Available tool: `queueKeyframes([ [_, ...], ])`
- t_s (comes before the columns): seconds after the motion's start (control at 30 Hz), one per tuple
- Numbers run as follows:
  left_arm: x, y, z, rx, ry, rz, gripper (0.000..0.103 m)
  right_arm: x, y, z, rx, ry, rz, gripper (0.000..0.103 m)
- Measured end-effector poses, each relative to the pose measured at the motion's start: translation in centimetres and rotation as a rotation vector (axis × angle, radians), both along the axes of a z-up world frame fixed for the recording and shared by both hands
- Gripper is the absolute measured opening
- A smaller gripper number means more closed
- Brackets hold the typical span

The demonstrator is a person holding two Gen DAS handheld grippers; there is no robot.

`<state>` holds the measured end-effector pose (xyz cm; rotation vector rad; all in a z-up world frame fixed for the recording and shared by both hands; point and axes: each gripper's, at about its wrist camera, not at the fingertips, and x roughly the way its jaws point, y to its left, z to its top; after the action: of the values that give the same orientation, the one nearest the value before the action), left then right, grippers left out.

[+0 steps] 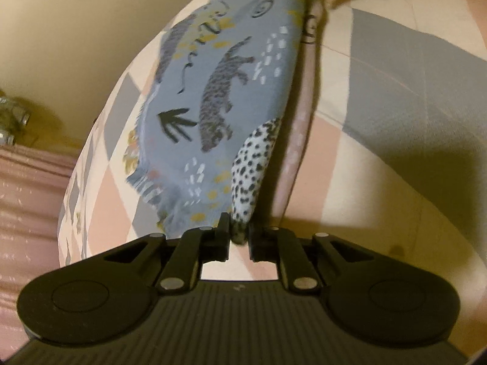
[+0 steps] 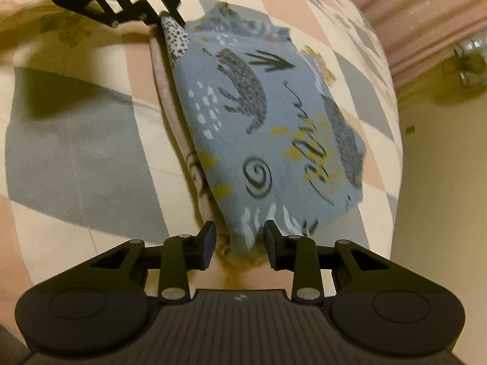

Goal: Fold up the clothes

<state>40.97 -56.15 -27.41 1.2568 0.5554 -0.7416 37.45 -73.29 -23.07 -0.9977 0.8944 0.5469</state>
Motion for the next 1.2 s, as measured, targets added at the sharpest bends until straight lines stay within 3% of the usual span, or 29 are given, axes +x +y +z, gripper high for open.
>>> queueKeyframes([
  [0.17, -0.1, 2.3, 2.1, -0.072, 0.053, 0.127, 0.01, -0.3, -2.1, 1.4, 0.091, 0.024, -0.135, 0.029],
  [0.33, 0.7, 3.7, 5.4, -0.287, 0.103, 0.308, 0.011, 1.2, -2.3, 3.9, 0.302, 0.002, -0.263, 0.027],
  [0.5, 2.1, 1.9, 5.6, -0.379, 0.148, 0.342, 0.011, 4.2, -0.6, 3.8, 0.424, 0.018, -0.301, 0.027],
  [0.6, 2.5, 0.5, 3.9, -0.347, 0.204, 0.347, 0.011, 5.0, -0.9, 2.4, 0.43, 0.068, -0.342, 0.027],
  [0.7, 2.3, -0.1, 2.0, -0.266, 0.216, 0.305, 0.01, 4.8, -1.7, 1.0, 0.404, 0.136, -0.355, 0.027],
  [0.97, 2.8, 0.5, 5.2, -0.378, 0.185, 0.376, 0.014, 4.4, -3.5, 2.7, 0.472, 0.104, -0.442, 0.027],
  [1.03, 3.3, -0.2, 5.2, -0.38, 0.198, 0.373, 0.016, 4.8, -3.5, 2.0, 0.481, 0.129, -0.466, 0.027],
  [1.13, 4.6, -1.2, 4.0, -0.319, 0.298, 0.391, 0.019, 5.6, -3.8, 1.3, 0.469, 0.171, -0.499, 0.026],
  [1.2, 5.2, -1.2, 4.7, -0.346, 0.286, 0.398, 0.02, 6.0, -4.2, 2.5, 0.501, 0.143, -0.511, 0.025],
])
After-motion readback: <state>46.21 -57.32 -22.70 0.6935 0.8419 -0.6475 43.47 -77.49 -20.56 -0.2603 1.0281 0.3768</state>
